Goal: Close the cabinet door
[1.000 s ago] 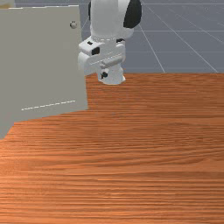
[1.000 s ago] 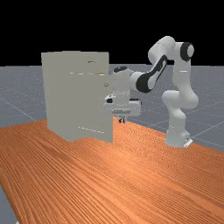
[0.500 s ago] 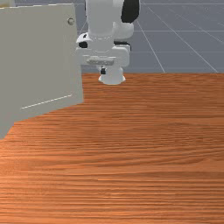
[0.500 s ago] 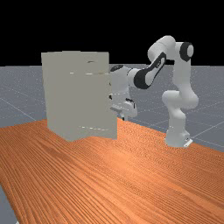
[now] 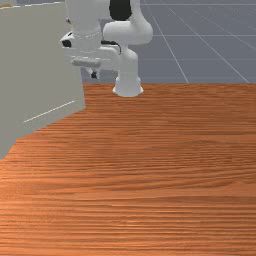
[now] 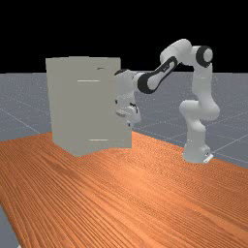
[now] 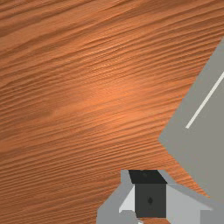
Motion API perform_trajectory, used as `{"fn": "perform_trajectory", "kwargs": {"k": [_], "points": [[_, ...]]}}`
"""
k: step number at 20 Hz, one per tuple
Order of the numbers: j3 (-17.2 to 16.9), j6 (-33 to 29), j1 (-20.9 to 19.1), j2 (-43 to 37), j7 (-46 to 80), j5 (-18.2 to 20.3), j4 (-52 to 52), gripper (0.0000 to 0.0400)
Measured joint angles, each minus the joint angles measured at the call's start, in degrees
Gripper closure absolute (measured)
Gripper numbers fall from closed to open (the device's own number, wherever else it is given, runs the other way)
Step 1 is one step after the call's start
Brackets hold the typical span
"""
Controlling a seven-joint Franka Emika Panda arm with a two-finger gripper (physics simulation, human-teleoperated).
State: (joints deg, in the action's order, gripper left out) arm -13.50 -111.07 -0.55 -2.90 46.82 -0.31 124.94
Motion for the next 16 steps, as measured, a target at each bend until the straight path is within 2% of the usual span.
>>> {"fn": "perform_trajectory", "kwargs": {"k": [9, 16], "points": [[-8.2, -0.7, -1.5, -0.2, -5.6, -0.2, 0.0, 0.04], [-15.0, -2.1, -1.0, 0.5, -11.3, -1.1, -0.6, 0.04]]}}
